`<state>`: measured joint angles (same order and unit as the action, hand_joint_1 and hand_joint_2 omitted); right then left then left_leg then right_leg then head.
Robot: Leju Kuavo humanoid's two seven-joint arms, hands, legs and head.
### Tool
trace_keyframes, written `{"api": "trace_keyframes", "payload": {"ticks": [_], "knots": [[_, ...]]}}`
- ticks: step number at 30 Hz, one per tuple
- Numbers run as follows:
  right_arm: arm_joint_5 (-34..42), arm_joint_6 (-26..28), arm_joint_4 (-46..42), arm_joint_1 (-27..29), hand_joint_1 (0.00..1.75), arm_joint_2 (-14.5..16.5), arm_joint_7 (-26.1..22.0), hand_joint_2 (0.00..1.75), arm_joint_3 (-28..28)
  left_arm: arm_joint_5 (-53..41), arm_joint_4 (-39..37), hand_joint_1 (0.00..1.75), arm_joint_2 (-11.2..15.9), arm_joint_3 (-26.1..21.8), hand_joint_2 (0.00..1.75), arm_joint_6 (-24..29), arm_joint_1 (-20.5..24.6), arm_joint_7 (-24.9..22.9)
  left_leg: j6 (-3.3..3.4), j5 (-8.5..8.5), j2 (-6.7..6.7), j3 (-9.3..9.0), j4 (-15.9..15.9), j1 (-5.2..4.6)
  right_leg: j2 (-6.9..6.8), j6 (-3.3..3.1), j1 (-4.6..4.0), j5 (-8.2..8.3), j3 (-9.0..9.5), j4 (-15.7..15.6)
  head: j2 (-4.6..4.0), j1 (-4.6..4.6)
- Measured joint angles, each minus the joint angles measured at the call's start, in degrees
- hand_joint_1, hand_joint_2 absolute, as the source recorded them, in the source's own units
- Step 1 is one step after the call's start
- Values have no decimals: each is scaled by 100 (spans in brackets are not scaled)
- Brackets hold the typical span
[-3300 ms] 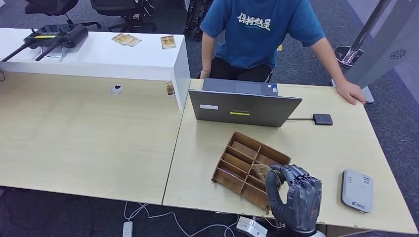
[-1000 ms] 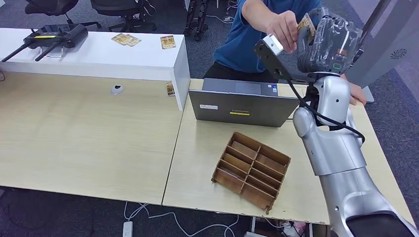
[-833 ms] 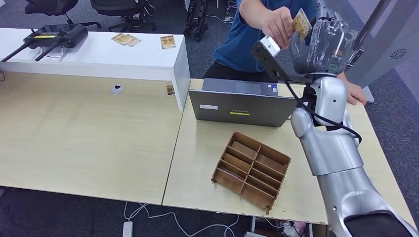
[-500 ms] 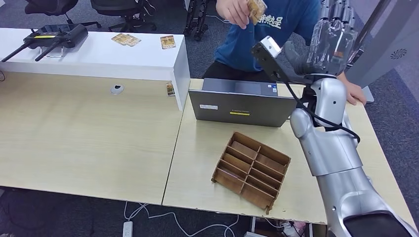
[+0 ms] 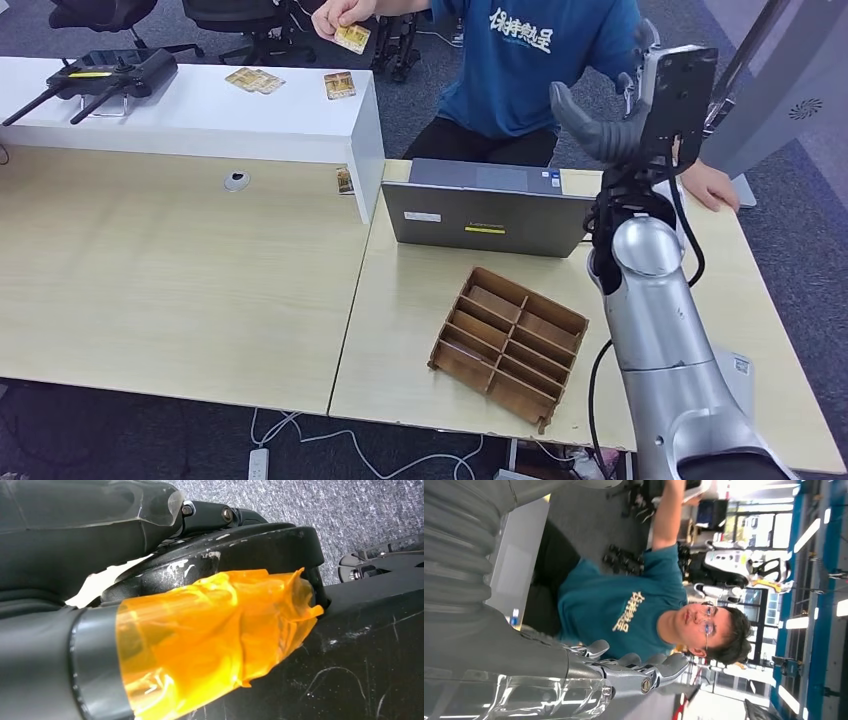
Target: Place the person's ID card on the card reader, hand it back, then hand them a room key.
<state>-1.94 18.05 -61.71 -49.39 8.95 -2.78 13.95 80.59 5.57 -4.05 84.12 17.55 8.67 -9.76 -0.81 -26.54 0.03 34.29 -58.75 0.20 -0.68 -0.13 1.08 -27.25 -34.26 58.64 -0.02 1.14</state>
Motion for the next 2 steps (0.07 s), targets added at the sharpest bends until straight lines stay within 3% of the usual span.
{"api": "trace_keyframes", "payload": {"ticks": [2], "knots": [[228, 33, -112, 116, 0, -32, -92, 175, 1, 22, 0, 0, 1, -1, 0, 1, -4, 21, 0, 0, 0, 0, 0, 0, -1, 0, 0, 0, 0, -1, 0, 0]]}}
